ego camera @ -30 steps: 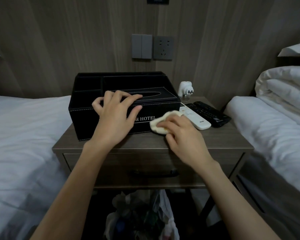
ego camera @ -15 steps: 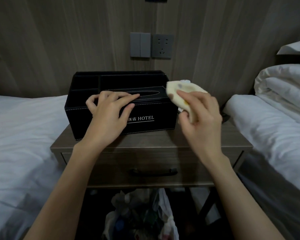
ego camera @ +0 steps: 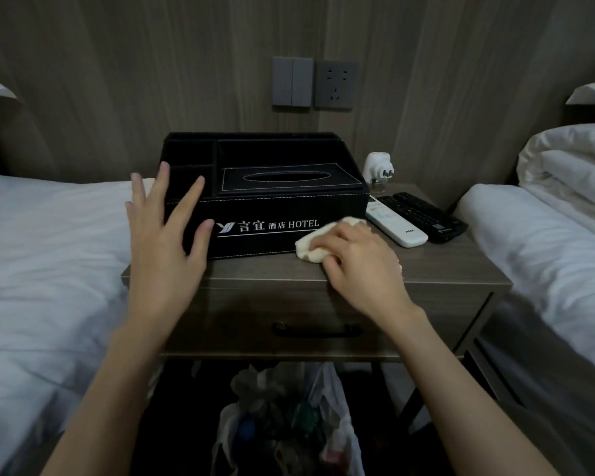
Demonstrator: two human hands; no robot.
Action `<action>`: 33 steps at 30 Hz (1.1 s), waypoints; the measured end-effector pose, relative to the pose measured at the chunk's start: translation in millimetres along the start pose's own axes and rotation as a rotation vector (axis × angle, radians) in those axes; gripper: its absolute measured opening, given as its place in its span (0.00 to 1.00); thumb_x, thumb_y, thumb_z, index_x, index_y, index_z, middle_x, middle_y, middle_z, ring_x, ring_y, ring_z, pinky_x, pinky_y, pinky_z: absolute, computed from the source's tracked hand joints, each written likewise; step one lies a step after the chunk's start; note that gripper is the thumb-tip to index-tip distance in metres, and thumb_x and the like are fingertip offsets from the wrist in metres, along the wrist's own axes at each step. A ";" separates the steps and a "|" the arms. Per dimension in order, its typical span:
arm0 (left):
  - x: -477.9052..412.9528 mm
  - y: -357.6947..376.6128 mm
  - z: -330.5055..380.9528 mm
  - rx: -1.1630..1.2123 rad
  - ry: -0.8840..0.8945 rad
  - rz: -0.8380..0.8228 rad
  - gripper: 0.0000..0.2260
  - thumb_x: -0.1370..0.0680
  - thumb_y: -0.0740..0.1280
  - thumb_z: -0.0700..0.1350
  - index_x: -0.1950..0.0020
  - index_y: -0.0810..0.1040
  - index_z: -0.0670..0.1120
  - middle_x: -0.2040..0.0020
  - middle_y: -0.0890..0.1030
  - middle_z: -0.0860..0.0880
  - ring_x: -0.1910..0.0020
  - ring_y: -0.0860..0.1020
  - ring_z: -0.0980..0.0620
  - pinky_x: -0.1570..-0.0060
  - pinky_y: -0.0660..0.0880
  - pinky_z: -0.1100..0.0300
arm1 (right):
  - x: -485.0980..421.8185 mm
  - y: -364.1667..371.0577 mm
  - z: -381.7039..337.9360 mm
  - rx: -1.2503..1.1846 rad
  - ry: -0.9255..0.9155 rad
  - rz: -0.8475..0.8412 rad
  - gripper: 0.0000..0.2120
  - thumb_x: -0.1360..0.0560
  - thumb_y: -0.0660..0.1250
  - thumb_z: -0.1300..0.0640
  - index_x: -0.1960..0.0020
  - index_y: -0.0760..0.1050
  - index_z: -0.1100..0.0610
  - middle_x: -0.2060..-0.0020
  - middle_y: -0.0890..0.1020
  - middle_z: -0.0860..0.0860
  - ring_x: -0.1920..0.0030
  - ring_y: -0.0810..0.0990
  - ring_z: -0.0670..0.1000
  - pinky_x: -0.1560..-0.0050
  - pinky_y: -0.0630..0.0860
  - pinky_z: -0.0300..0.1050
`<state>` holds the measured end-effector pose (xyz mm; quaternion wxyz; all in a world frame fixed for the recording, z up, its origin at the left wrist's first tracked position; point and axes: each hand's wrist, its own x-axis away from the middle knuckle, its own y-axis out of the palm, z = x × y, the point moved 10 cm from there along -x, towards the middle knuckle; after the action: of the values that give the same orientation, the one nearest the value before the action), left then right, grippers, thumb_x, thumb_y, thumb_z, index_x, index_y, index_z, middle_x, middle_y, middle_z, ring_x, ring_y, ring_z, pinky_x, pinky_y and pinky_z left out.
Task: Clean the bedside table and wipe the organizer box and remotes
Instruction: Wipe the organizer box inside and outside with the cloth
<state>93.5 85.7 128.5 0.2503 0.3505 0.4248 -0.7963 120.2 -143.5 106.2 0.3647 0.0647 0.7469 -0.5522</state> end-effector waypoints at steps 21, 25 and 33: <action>3.8 -5.8 -28.1 0.198 -0.222 -0.048 0.24 0.20 0.64 0.47 0.24 0.63 0.55 0.23 0.60 0.51 0.24 0.58 0.56 0.28 0.64 0.48 | -20.8 -20.1 -25.2 -0.229 -0.007 0.258 0.18 0.30 0.64 0.61 0.41 0.78 0.53 0.47 0.80 0.45 0.47 0.77 0.49 0.50 0.74 0.41; 3.9 -7.1 -27.2 0.186 -0.222 -0.053 0.23 0.20 0.64 0.47 0.25 0.64 0.55 0.23 0.60 0.51 0.25 0.58 0.55 0.27 0.62 0.52 | -19.5 -10.6 -24.3 -0.186 -0.024 0.177 0.16 0.30 0.65 0.60 0.44 0.80 0.54 0.50 0.82 0.47 0.49 0.77 0.50 0.52 0.75 0.42; 4.4 -6.2 -24.6 0.194 -0.230 -0.069 0.24 0.20 0.64 0.46 0.24 0.63 0.54 0.23 0.60 0.50 0.25 0.58 0.55 0.27 0.62 0.52 | -16.0 21.0 -21.3 -0.270 0.012 -0.248 0.17 0.25 0.61 0.63 0.40 0.80 0.53 0.43 0.80 0.50 0.39 0.74 0.50 0.40 0.72 0.47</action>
<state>95.0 109.4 118.6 0.2347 0.2649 0.3262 -0.8766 132.2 -111.9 102.3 0.2948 -0.0742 0.8186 -0.4873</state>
